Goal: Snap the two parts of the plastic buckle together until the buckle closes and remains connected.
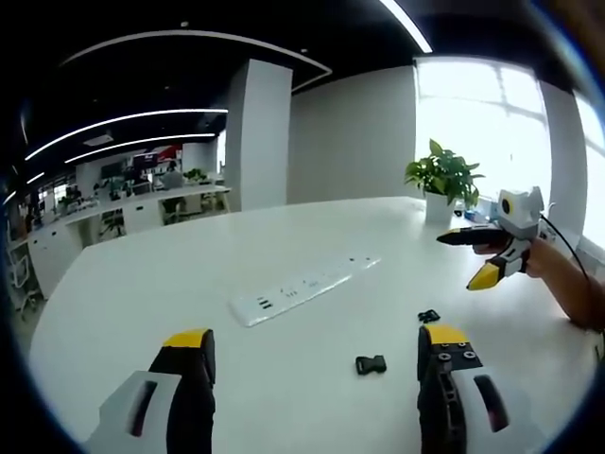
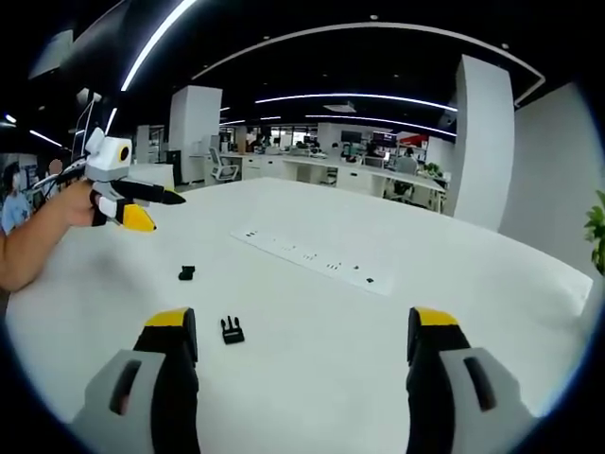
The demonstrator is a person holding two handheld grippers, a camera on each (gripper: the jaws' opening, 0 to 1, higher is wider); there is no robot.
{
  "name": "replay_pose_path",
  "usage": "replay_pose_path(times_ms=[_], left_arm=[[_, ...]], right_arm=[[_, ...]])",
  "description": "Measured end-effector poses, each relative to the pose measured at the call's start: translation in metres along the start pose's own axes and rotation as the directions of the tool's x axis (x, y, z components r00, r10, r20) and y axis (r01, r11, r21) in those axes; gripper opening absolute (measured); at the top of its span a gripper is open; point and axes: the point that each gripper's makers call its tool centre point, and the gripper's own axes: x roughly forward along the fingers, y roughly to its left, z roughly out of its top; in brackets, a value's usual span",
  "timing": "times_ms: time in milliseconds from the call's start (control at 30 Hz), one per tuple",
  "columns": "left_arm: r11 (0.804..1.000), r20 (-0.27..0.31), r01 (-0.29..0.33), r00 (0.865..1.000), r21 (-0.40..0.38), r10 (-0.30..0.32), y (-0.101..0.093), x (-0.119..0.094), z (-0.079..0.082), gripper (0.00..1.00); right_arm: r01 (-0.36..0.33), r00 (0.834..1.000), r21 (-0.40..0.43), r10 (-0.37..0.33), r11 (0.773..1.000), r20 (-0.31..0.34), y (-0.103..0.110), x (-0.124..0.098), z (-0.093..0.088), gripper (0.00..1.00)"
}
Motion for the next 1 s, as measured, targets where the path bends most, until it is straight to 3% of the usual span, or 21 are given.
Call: replay_pose_path(times_ms=[1000], left_arm=[[1.000, -0.002, -0.003, 1.000, -0.007, 0.003, 0.015, 0.013, 0.005, 0.91]], right_arm=[[-0.018, 1.000, -0.011, 0.018, 1.000, -0.007, -0.005, 0.027, 0.006, 0.93]])
